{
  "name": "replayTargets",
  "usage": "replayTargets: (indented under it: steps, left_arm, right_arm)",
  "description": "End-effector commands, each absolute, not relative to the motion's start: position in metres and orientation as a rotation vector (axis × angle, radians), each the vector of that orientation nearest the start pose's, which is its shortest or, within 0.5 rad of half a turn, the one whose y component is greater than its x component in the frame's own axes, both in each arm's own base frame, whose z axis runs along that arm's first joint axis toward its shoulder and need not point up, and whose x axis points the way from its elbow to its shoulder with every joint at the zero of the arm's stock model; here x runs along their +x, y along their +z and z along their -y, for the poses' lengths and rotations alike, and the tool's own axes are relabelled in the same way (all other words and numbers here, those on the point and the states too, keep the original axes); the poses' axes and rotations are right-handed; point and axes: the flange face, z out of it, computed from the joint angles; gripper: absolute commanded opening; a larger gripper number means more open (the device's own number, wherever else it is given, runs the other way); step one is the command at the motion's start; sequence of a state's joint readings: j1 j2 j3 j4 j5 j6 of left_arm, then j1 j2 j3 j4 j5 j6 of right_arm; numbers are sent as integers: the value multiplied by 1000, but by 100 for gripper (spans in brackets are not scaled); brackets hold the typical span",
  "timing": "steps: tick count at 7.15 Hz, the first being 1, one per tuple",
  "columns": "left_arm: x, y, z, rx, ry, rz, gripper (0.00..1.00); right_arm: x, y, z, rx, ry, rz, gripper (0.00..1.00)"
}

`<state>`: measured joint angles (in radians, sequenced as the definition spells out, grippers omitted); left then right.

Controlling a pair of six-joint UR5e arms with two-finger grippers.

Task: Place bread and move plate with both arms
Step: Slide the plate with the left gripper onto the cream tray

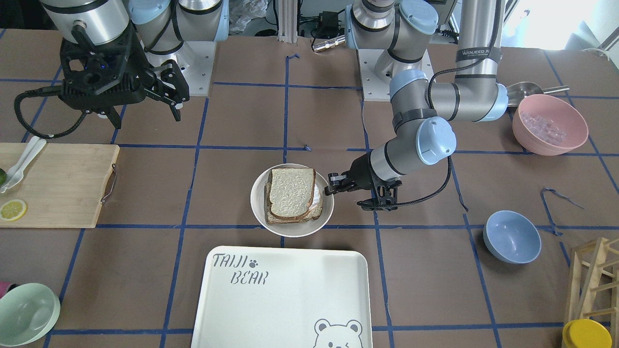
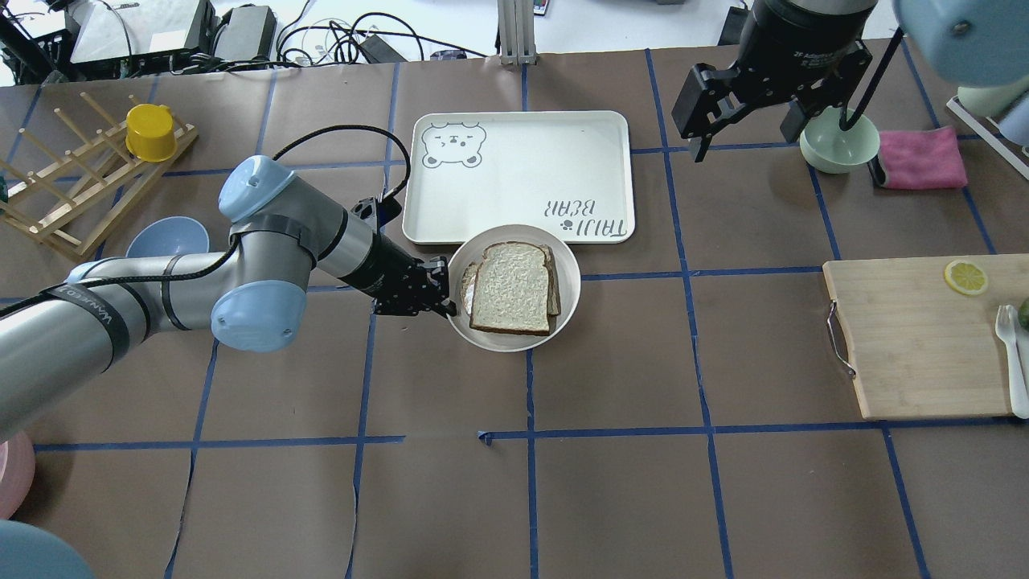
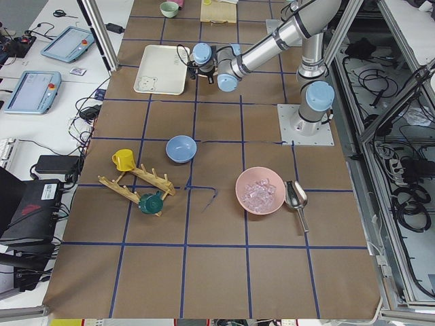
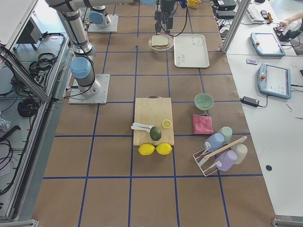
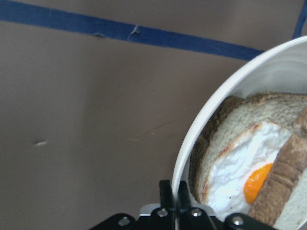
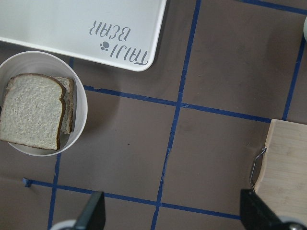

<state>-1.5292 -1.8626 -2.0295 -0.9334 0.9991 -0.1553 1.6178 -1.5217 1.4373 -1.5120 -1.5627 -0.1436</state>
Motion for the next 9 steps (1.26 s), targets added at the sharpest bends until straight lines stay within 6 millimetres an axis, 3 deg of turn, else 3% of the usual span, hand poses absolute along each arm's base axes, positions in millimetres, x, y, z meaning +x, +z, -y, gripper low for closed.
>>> replayTargets:
  steps: [1,3,5,6,7,9]
  left_arm:
    - [-149,239,559,324,-83,2516,0]
    - [-142,241,635,384,-33,2516,0]
    - [-147,217,690,441,-37,2513,0]
    - [-158,201,701,434,-49,2549,0]
    - [-180,184,699,424,-83,2593,0]
    - [-186,179,698,430,-85,2616,0]
  right_arm:
    - [158,523,507,-300,-41,-3121,100]
    - [158,523,507,-298,-41,-3119,100]
    - [159,523,507,-298,-41,-3119,100]
    - [161,523,506,-307,-42,-3117,100]
    - [161,523,506,-307,-39,-3117,100]
    - [161,523,506,-307,-39,-3117,100]
